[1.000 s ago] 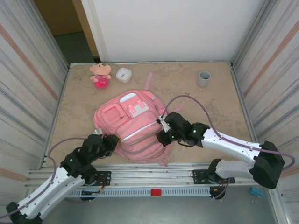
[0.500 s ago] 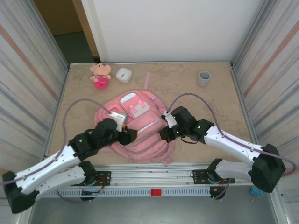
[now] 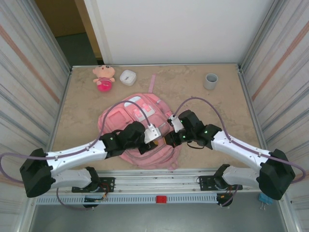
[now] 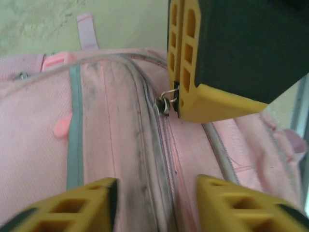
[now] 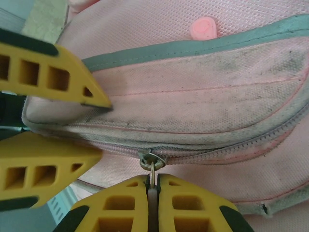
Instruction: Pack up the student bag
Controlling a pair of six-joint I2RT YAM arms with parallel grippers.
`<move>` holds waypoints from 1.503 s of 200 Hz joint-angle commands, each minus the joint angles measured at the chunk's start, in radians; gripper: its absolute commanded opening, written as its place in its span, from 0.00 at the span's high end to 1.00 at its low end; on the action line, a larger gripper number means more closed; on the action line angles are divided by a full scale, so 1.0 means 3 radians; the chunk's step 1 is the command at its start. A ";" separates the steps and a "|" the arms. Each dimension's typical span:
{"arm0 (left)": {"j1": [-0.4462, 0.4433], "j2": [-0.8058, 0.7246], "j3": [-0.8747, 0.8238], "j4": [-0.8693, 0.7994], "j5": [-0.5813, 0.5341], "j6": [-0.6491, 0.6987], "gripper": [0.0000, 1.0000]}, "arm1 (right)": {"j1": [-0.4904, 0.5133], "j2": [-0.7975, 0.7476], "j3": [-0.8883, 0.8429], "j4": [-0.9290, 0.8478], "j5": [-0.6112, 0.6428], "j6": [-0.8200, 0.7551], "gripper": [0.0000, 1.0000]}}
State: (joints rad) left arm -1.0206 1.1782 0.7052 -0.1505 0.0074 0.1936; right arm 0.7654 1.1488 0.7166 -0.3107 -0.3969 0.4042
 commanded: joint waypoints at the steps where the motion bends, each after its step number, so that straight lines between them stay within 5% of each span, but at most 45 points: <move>1: -0.0002 -0.0025 0.0003 0.0134 -0.0014 0.0241 0.87 | -0.0109 -0.0134 -0.0040 0.0096 -0.0097 0.0027 1.00; 18: -0.0001 -0.0141 -0.0043 -0.0016 0.0045 0.0420 1.00 | -0.0251 -0.0199 -0.0079 0.0061 -0.0104 0.0052 1.00; 58: 0.0001 -0.0558 -0.0168 -0.0387 0.0244 0.0851 1.00 | -0.0746 -0.0305 -0.0208 -0.0047 -0.0132 0.0098 1.00; 93: 0.0002 -0.0693 -0.0074 -0.0847 0.0076 0.1047 0.99 | -0.0449 -0.0420 -0.0200 -0.0046 -0.0155 -0.0048 1.00; 105: 0.0001 -0.0727 -0.0021 -0.0980 -0.0021 0.0969 0.93 | -0.0371 -0.0417 -0.0214 -0.0044 -0.0155 -0.0049 1.00; 123: -0.0022 -0.0780 0.0035 -0.1011 0.0076 0.0850 0.54 | -0.0303 -0.0427 -0.0251 0.0041 -0.0242 -0.0033 1.00; 130: -0.0066 -0.0787 0.0064 -0.0958 0.0132 0.0816 0.47 | -0.0271 -0.0442 -0.0266 0.0070 -0.0263 -0.0029 1.00; 173: -0.0396 -0.0378 0.0401 -0.0449 -0.0010 0.0811 0.39 | -0.0185 -0.0511 -0.0286 0.0111 -0.0250 0.0015 1.00; 217: -0.0441 0.0312 0.0554 -0.0064 -0.0381 0.0796 0.45 | -0.0184 -0.0511 -0.0309 0.0122 -0.0292 0.0001 1.00; 242: -0.0433 0.0451 0.0427 0.0186 -0.0611 0.0776 0.71 | -0.0184 -0.0572 -0.0313 0.0126 -0.0324 -0.0027 1.00; 273: -0.0399 0.0380 0.0296 0.0185 -0.0370 0.0841 0.98 | -0.0312 -0.0593 -0.0332 0.0128 -0.0283 -0.0009 1.00; 300: -0.0392 0.0239 0.0180 0.0141 -0.0046 0.0996 1.00 | -0.0564 -0.0547 -0.0348 0.0256 -0.0218 0.0156 1.00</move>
State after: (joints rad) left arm -1.1400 1.2953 0.8024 -0.0906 -0.1028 0.4393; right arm 0.6598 1.0061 0.6121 -0.2962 -0.4774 0.4118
